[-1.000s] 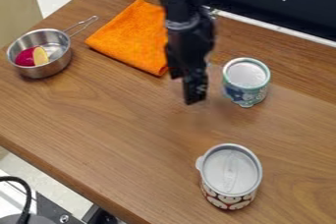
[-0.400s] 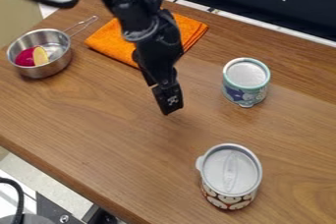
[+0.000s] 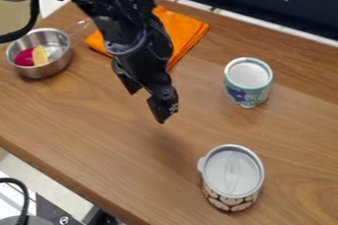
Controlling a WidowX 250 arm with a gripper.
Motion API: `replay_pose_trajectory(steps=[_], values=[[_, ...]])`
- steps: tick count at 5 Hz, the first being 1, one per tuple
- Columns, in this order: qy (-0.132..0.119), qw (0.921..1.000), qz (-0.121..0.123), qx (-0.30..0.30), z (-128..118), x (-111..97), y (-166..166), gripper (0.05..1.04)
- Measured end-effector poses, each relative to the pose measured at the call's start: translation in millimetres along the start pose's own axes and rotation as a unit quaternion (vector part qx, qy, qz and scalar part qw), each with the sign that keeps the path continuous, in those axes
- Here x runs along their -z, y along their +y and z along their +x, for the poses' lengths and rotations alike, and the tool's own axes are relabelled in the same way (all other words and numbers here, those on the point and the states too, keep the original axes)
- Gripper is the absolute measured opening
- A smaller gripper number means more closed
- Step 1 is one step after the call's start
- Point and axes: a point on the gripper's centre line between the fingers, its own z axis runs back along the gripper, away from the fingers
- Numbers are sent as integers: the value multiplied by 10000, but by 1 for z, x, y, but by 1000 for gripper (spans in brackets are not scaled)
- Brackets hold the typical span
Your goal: Moved the can to the middle of the table
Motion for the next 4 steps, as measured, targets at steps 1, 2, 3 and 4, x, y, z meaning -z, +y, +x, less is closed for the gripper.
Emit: replay_pose_trajectory(steps=[1, 2, 3, 4], values=[[96, 9946, 317, -980, -6, -2, 17, 995], [48, 9808, 802, -1775, -4, -8, 41, 995], [-16, 9684, 913, -2322, -2, -12, 66, 995], [-98, 9672, 970, -2347, -8, -12, 88, 995]])
